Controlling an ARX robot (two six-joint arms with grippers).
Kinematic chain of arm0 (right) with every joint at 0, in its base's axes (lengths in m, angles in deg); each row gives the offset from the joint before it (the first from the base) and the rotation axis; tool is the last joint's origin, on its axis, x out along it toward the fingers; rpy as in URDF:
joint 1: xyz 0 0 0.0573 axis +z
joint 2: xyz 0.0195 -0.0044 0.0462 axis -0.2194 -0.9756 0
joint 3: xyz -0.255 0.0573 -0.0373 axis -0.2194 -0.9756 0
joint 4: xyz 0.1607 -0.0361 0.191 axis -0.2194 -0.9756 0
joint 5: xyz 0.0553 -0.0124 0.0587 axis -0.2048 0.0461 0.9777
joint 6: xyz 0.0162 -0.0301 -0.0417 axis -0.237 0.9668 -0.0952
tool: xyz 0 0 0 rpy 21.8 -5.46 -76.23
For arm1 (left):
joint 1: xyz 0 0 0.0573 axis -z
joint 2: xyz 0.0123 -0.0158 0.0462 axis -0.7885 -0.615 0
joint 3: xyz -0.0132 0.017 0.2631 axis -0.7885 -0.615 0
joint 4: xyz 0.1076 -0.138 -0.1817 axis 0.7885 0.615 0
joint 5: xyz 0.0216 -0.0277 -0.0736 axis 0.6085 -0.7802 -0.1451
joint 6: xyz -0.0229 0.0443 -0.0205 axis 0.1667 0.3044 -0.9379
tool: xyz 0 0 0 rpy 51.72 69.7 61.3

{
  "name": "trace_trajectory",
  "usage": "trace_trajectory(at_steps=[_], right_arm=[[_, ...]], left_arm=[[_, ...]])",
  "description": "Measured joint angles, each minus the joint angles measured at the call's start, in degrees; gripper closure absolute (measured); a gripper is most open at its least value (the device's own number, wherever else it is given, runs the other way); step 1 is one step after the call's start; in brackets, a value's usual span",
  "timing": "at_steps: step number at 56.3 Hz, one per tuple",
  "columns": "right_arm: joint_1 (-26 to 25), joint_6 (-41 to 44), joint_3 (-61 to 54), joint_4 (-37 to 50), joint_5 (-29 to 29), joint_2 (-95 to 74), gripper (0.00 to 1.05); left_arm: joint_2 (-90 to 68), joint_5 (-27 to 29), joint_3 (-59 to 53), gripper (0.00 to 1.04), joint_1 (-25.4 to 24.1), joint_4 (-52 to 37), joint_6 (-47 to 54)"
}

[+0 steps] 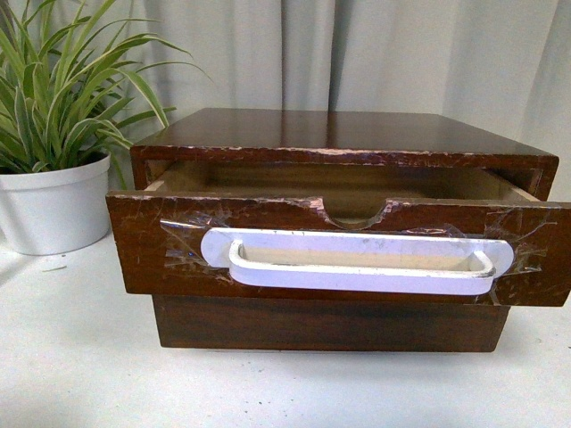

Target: Open drawer

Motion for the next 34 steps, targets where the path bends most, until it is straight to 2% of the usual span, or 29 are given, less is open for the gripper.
trace_trajectory(at_steps=[4,18,19,20,21,22,24,25,30,34], right_arm=[[-0.2,-1.7,-0.5,0.3,-0.3,1.0,0.09],[-0.2,-3.1,-0.6,0.4,-0.6,1.3,0.09],[0.5,-3.8,-0.5,-0.3,-2.9,1.7,0.11],[2.2,-4.6,-0.4,-2.4,-8.5,2.5,0.16],[3.5,-5.0,-0.4,-3.5,-12.3,3.0,0.20],[5.3,-5.5,-0.6,-4.3,-17.0,3.5,0.25],[6.7,-5.9,-0.7,-4.7,-20.6,3.9,0.30],[8.2,-6.2,-0.8,-4.7,-23.8,4.3,0.37],[10.4,-6.6,-1.4,-4.8,-27.1,5.3,0.52],[16.3,-6.8,-1.9,-5.3,-34.4,6.2,0.66]], left_arm=[[3.2,0.5,-0.2,0.06,0.3,2.9,-0.6],[4.4,0.5,-0.2,0.06,0.3,3.3,-1.1],[4.6,-0.5,-0.3,0.07,0.1,3.1,-1.0],[5.2,-1.9,-0.6,0.10,-0.5,2.5,-0.8],[6.6,-6.2,-1.6,0.16,-1.2,1.2,-0.7],[7.4,-7.2,-2.2,0.19,-1.2,1.0,-0.5],[8.9,-4.6,-3.0,0.27,1.0,0.9,-0.4],[9.6,-3.3,-3.2,0.32,3.1,0.9,-0.3],[10.4,-2.7,-4.1,0.46,6.1,0.5,-0.1],[11.0,-2.2,-5.2,0.61,6.3,0.4,0.1]])
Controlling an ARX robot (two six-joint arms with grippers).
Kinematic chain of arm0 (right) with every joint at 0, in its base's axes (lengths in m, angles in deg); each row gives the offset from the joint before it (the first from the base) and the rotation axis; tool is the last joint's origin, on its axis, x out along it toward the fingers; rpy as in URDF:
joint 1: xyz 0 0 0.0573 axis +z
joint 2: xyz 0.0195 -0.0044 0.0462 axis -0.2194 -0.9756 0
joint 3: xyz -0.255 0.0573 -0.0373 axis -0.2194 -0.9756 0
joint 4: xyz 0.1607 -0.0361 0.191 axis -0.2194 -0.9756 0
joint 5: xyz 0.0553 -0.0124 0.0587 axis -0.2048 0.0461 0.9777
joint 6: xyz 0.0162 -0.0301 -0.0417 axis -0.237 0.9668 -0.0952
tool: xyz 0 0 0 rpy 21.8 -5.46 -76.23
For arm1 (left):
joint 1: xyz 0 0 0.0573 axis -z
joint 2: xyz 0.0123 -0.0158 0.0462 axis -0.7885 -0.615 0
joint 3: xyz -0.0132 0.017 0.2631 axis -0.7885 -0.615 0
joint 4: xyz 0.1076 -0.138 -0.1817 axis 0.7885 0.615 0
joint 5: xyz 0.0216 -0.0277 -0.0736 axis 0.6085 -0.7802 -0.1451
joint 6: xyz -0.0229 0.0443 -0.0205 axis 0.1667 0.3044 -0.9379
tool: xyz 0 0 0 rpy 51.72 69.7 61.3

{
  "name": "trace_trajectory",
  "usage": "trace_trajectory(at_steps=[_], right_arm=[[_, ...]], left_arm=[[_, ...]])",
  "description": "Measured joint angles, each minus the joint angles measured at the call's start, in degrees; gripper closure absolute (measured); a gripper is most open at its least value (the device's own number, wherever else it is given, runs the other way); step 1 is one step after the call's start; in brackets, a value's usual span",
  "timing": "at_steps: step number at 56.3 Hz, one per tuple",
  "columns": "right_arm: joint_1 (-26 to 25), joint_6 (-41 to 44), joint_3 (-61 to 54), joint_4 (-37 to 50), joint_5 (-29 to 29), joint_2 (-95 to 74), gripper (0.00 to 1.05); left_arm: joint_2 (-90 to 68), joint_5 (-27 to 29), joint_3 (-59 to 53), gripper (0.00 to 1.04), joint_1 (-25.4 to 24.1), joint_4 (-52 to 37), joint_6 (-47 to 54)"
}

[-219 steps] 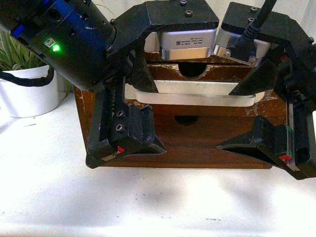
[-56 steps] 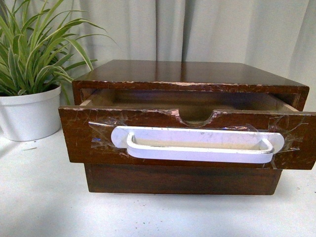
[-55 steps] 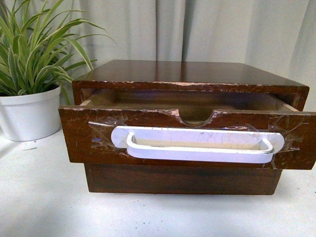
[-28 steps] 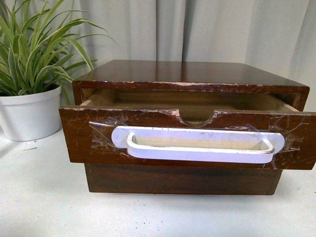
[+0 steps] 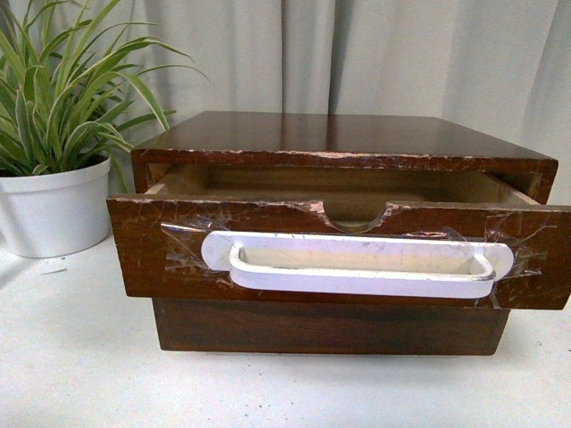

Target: Open drawer

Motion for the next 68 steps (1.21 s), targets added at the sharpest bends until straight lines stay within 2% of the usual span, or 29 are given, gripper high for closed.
trace_trajectory(at_steps=[4,7,11,13,52,56,68], right_arm=[[2.9,-0.1,-0.5,0.0,-0.7,0.5,0.78],[3.4,-0.1,-0.9,0.0,-0.8,0.8,0.89],[3.4,-0.1,-1.3,0.0,-1.4,1.1,1.01],[3.4,-0.1,-1.5,0.0,-1.4,1.2,1.04],[3.5,-0.2,-4.1,0.2,-1.4,3.7,1.04],[3.5,-0.2,-4.1,0.2,-1.4,3.7,0.99],[3.5,-0.2,-4.1,0.2,-1.4,3.7,0.63]], left_arm=[[0.5,0.2,-0.7,0.73,0.0,-0.2,0.0],[0.9,0.0,-1.2,0.86,0.0,-0.3,0.0],[1.3,0.1,-1.6,0.96,0.1,-0.5,0.0],[1.5,0.0,-1.8,1.01,0.1,-0.5,0.0],[4.9,0.1,-5.1,1.01,0.1,-0.9,0.2],[4.9,0.1,-5.1,0.91,0.1,-0.9,0.2],[4.9,0.1,-5.1,0.55,0.1,-0.9,0.2]])
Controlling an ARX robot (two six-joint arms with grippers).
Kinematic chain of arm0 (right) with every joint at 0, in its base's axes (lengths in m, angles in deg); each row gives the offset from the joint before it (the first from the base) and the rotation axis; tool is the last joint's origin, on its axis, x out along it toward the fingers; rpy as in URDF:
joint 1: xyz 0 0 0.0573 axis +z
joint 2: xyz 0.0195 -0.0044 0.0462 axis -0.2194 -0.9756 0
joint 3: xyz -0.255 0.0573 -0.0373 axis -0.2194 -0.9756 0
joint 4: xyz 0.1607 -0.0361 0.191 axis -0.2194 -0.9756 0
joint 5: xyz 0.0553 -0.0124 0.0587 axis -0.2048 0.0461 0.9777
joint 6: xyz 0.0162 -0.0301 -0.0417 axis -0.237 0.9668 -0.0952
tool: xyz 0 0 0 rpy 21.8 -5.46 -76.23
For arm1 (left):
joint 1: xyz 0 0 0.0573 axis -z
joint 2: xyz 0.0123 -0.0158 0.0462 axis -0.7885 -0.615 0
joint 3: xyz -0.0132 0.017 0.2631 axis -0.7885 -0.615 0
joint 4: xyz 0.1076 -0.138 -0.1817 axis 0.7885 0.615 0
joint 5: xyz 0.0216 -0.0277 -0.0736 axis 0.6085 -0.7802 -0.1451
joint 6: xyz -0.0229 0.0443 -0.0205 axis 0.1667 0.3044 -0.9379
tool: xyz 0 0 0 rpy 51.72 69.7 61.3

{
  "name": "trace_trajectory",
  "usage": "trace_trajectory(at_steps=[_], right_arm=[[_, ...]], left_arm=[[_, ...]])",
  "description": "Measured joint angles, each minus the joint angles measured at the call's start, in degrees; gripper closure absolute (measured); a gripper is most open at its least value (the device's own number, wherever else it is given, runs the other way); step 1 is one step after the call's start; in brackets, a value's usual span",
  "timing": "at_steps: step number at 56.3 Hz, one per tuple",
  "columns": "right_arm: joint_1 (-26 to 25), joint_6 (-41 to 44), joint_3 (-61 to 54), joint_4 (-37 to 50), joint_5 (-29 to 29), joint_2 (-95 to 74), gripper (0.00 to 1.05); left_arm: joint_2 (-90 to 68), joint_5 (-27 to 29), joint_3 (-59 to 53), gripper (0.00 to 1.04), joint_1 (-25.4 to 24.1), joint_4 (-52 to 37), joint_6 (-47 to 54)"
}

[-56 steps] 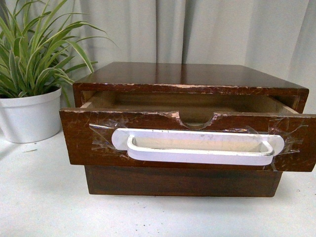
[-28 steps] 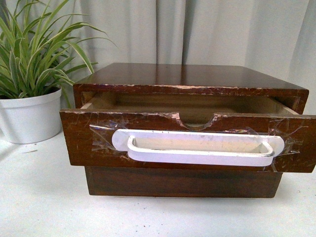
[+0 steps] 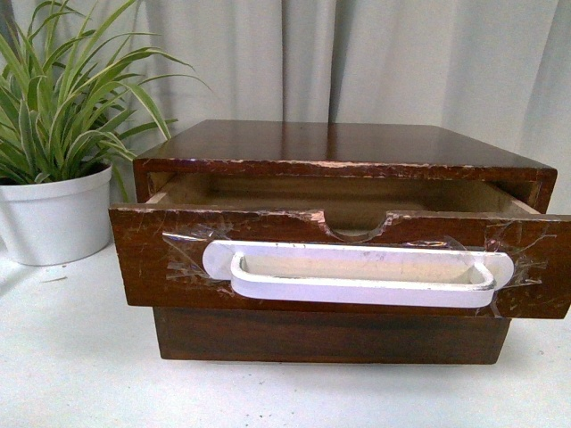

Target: Open drawer

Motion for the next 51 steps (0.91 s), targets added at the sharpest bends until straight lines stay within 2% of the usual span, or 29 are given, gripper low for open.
trace_trajectory(at_steps=[17,19,22,51], right_arm=[[0.0,0.0,0.0,0.0,0.0,0.0,0.14],[0.0,0.0,0.0,0.0,0.0,0.0,0.07],[0.0,0.0,0.0,0.0,0.0,0.0,0.09],[0.0,-0.1,0.0,0.0,0.0,0.0,0.09]], left_arm=[[0.0,0.0,0.0,0.06,0.0,0.0,0.0],[0.0,0.0,0.0,0.05,0.0,0.0,0.0],[0.0,0.0,0.0,0.07,0.0,0.0,0.0],[0.0,0.0,0.0,0.06,0.0,0.0,0.0]])
